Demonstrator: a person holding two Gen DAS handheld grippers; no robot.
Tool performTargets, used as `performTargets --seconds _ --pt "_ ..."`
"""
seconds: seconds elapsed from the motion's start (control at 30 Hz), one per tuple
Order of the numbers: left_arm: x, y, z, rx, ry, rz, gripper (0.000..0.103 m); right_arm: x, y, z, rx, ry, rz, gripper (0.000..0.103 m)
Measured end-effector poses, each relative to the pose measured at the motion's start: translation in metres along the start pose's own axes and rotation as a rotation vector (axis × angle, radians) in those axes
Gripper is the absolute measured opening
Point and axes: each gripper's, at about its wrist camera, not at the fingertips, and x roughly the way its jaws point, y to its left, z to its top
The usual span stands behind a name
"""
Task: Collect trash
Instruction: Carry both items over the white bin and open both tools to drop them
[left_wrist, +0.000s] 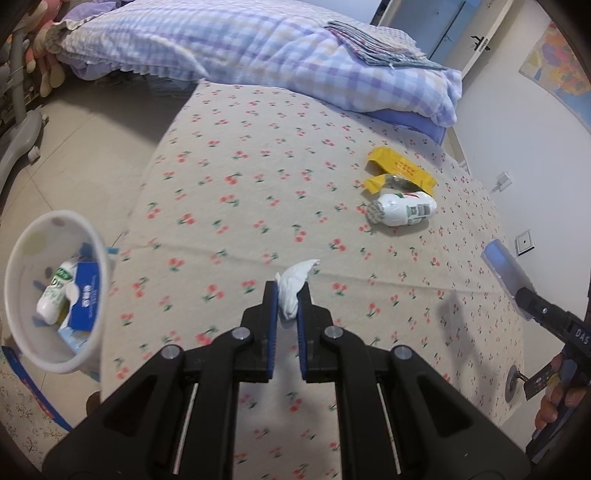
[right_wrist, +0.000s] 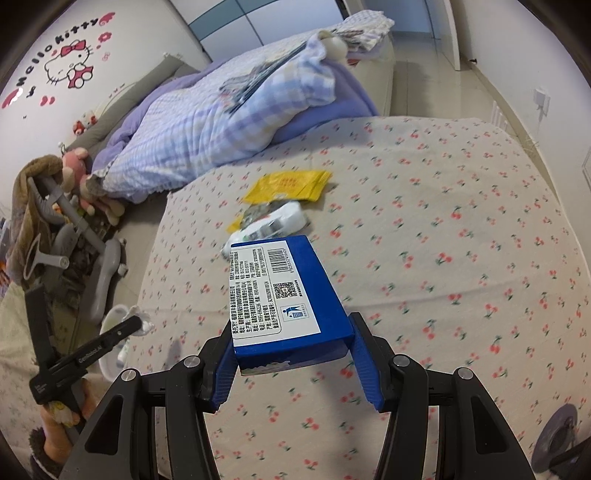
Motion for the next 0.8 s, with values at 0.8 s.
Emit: performTargets --seconds 0.8 --pt "-0.035 0.133 -0.009 -0.167 0.014 0.113 0.011 0.064 0.117 -0.017 -0.138 0.148 0.109 0.057"
